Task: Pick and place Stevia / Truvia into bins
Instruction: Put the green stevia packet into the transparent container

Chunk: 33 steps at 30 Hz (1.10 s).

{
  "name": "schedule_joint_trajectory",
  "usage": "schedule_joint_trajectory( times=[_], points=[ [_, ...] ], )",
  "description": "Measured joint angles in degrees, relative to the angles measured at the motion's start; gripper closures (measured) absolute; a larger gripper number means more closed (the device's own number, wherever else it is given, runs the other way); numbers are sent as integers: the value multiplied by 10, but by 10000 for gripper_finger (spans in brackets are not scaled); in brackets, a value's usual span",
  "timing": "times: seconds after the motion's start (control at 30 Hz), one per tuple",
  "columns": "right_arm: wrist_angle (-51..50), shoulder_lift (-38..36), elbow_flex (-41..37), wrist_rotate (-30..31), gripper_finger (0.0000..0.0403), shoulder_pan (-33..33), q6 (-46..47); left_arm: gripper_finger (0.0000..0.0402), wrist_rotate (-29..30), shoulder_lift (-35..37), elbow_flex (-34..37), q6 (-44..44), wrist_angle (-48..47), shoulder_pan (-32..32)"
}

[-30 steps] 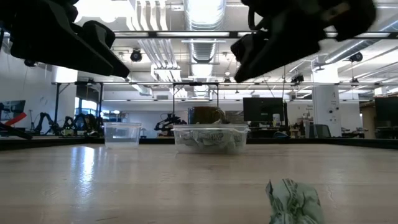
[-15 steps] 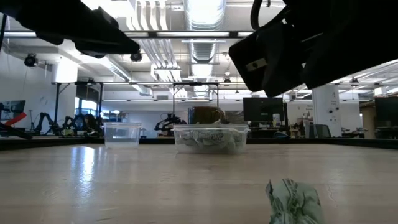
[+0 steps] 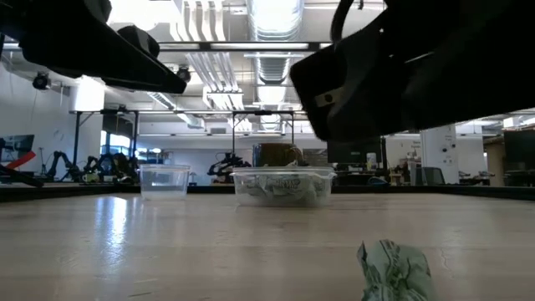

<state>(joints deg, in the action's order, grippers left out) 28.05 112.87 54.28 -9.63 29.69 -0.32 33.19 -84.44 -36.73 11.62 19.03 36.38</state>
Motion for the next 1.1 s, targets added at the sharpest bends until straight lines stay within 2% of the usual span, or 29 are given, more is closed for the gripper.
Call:
schedule_joint_trajectory(
  times=[0.07, 0.2, 0.3, 0.47, 0.67, 0.8, 1.1],
  points=[
    [7, 19, 14, -2, 291, 3, 2, 236, 0, -2, 0, 0, 0, 0],
    [3, 59, 49, -44, 294, 5, 3, 236, 0, -3, 0, 0, 3, 0],
    [-42, 72, 73, -59, 292, 5, 6, 236, 0, -3, 0, 0, 4, 0],
    [-101, 72, 94, -55, 292, 4, 9, 236, 0, -3, -1, 0, 7, 0],
    [-101, 72, 97, -53, 302, 4, -1, 236, 0, -3, -1, 0, 11, 0],
    [-103, 72, 84, -22, 309, 4, 1, 236, 0, -3, 0, 0, 14, 0],
    [-103, 72, 79, -1, 327, 4, 1, 236, 0, -3, 0, 0, 15, 0]
  ],
)
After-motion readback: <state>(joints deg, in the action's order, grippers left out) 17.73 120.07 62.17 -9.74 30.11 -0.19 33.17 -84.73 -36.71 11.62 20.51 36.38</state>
